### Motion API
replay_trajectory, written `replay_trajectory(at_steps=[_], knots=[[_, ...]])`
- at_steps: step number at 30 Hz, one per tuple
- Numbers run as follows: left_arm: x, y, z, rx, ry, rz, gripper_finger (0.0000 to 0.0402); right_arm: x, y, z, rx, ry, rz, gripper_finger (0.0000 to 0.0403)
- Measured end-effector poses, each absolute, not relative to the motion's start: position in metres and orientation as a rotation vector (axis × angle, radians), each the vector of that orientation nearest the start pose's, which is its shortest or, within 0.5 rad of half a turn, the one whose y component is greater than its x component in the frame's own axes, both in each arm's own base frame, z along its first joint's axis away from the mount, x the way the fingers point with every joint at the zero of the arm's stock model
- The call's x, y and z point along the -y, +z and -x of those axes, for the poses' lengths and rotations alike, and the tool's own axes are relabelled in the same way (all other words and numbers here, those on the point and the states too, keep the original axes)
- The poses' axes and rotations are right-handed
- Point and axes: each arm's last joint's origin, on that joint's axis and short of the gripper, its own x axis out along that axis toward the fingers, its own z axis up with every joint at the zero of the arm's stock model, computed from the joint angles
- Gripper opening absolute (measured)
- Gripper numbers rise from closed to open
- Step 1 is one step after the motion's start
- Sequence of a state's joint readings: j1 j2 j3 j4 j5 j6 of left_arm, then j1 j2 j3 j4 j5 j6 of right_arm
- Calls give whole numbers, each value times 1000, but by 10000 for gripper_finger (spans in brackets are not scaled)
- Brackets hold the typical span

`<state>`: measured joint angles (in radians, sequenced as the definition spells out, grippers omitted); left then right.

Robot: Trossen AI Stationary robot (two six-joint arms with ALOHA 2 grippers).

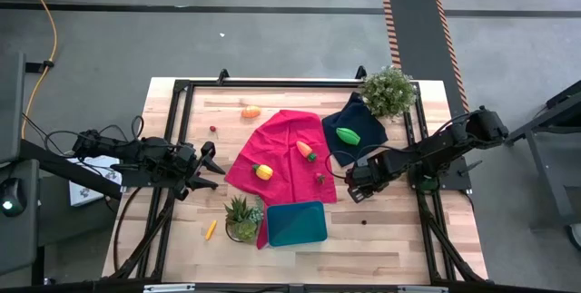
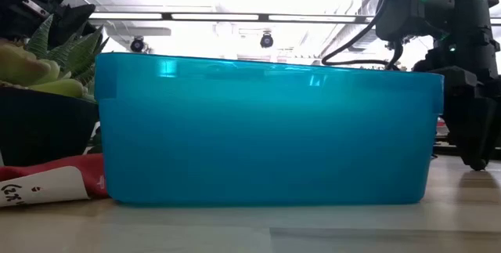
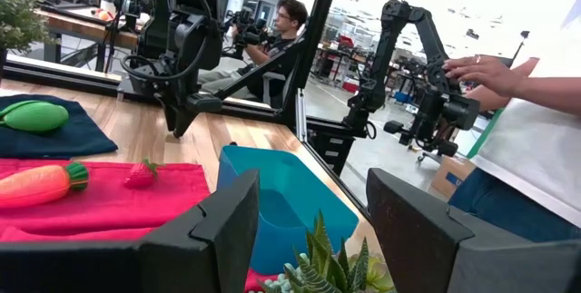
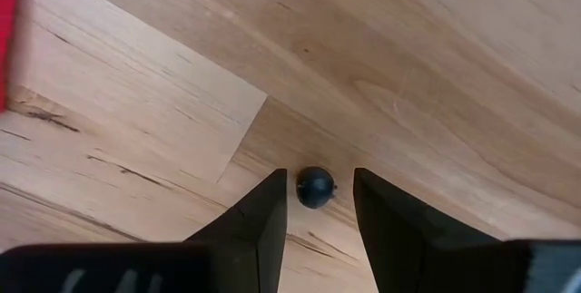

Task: Pick and placing Produce into tupperware
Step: Put the top blue berry into the blue bin

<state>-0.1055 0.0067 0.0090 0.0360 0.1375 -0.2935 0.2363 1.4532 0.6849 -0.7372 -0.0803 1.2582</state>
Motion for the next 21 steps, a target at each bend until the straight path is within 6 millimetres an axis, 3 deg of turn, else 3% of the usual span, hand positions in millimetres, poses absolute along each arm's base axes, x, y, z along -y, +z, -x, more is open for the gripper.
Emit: replay_trajectory(at_steps=[21], knots=[[14,170,-96,3,-247,291,193,-50,142,-209,-1410,-694,-873,121]])
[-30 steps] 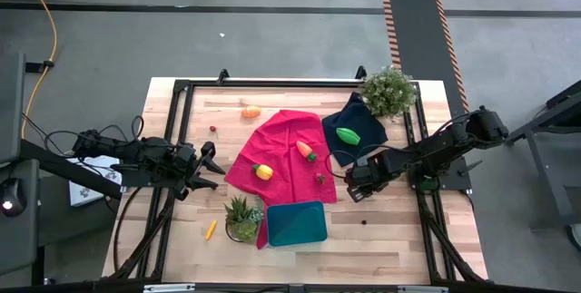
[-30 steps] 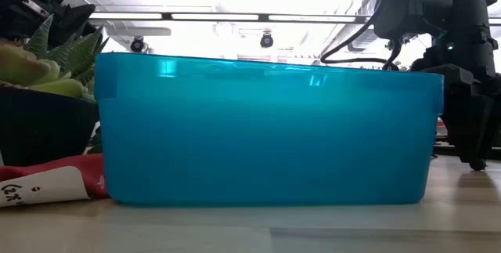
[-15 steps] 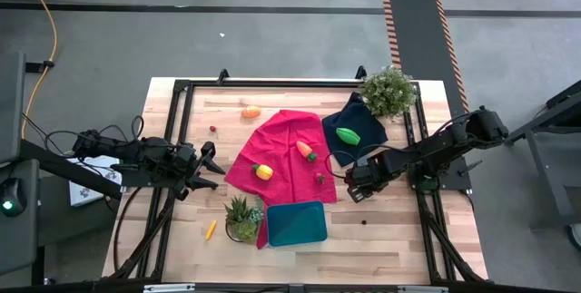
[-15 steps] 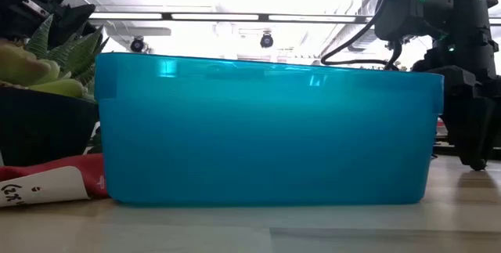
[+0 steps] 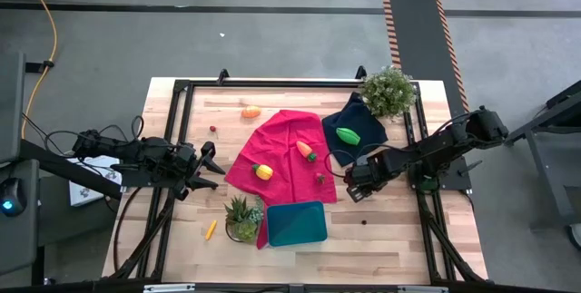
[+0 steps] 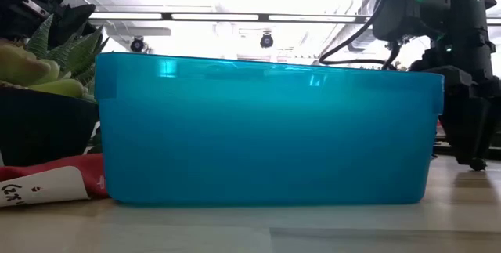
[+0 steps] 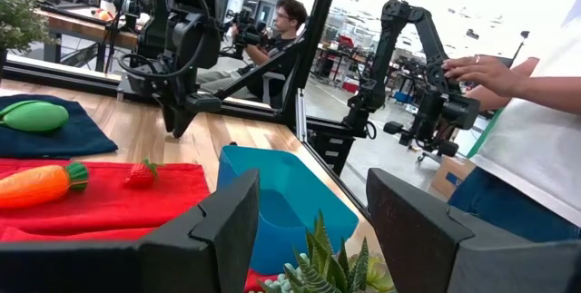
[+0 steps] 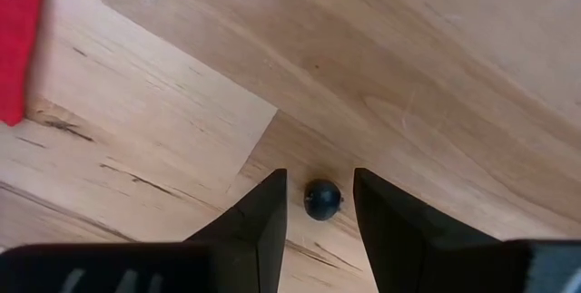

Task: Pick and placing Produce into tupperware
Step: Put the top blue berry into the blue bin

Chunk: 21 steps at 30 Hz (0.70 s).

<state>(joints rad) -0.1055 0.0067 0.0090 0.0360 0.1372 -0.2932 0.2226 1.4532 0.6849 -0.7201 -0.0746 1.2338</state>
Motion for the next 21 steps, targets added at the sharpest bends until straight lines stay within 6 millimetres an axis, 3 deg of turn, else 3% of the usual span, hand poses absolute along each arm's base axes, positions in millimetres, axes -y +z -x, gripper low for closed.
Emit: replay_trajectory(at_steps=[21], knots=[[14,170,-96,3,-247,291,193,-50,139,-206,-1430,-698,-878,121]])
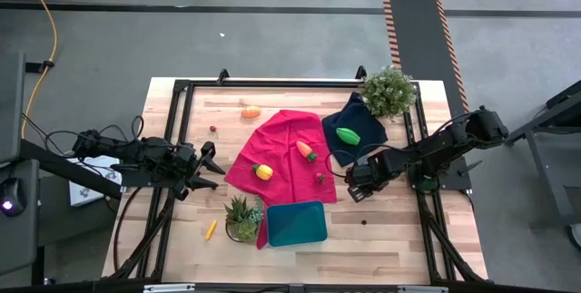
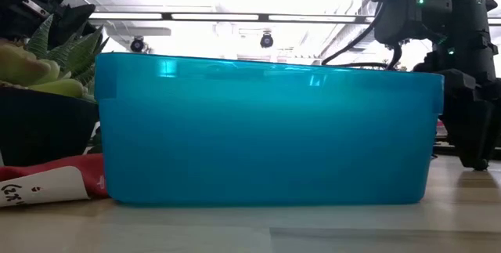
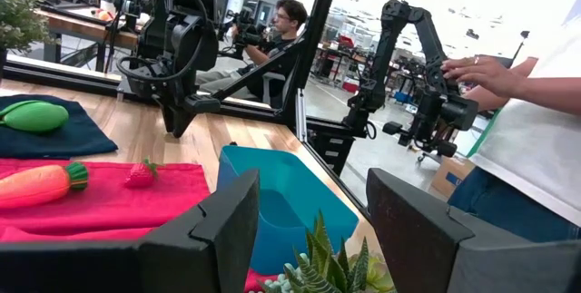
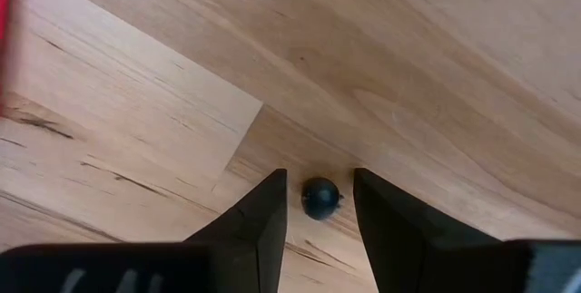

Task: Pick and placing Produce into tupperware
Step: Put the top blue berry into the blue bin

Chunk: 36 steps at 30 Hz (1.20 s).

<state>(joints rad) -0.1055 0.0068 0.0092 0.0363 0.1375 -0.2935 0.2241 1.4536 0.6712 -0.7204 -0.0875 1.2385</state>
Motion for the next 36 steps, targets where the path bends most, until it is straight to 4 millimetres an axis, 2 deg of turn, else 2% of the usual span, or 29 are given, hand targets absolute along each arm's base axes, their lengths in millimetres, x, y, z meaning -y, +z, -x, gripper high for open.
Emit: replay_trajectory(at_steps=[36], knots=[[14,170,-96,3,-247,291,193,-50,139,-206,-1441,-689,-892,121]])
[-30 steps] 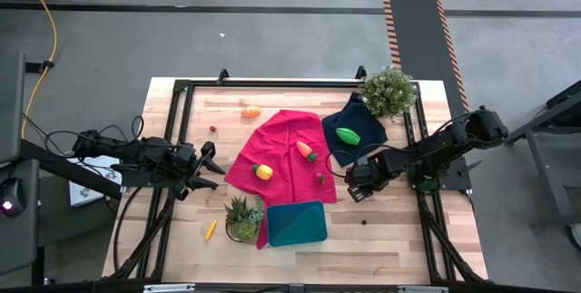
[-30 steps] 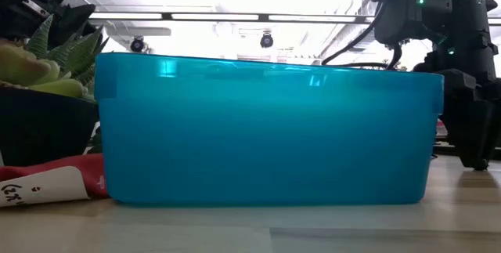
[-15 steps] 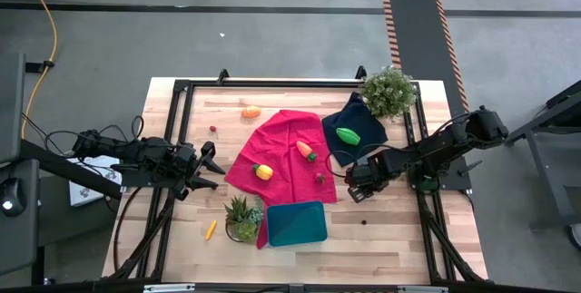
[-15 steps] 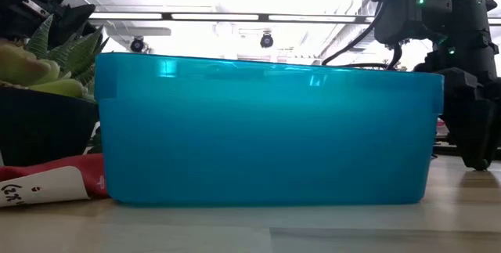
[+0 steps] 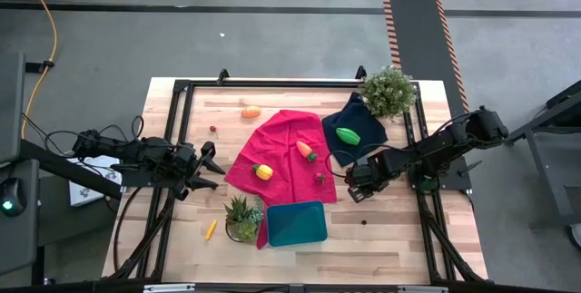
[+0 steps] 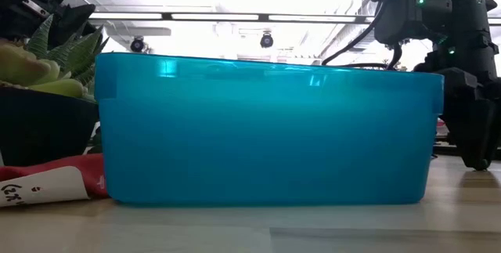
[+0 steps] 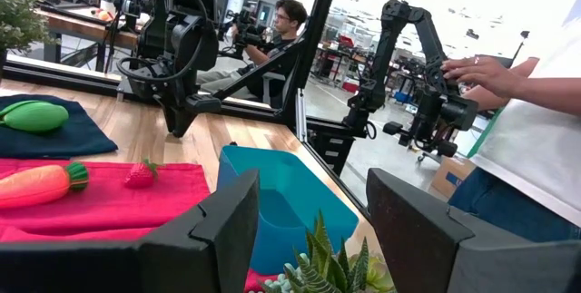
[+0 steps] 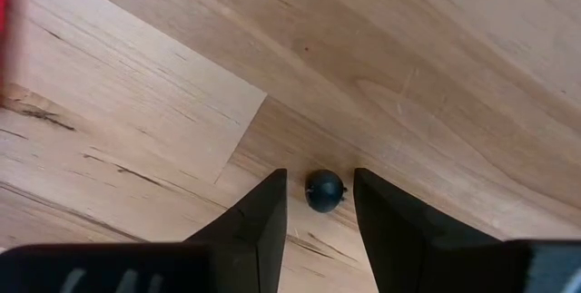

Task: Pick and placing Produce into tupperware
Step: Put the top blue berry into the blue bin

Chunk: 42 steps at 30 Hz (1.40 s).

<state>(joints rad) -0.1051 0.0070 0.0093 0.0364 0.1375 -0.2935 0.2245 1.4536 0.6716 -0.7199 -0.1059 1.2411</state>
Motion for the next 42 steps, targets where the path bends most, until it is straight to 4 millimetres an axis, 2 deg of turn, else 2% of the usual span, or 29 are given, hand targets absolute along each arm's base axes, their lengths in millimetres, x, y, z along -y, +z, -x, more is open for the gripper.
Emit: replay_trajectory(at_steps=[37,42], knots=[[14,170,-96,2,-247,291,193,-50,139,-206,-1436,-690,-902,121],[14,170,-96,3,-246,291,193,-50,139,-206,-1436,-691,-903,102]])
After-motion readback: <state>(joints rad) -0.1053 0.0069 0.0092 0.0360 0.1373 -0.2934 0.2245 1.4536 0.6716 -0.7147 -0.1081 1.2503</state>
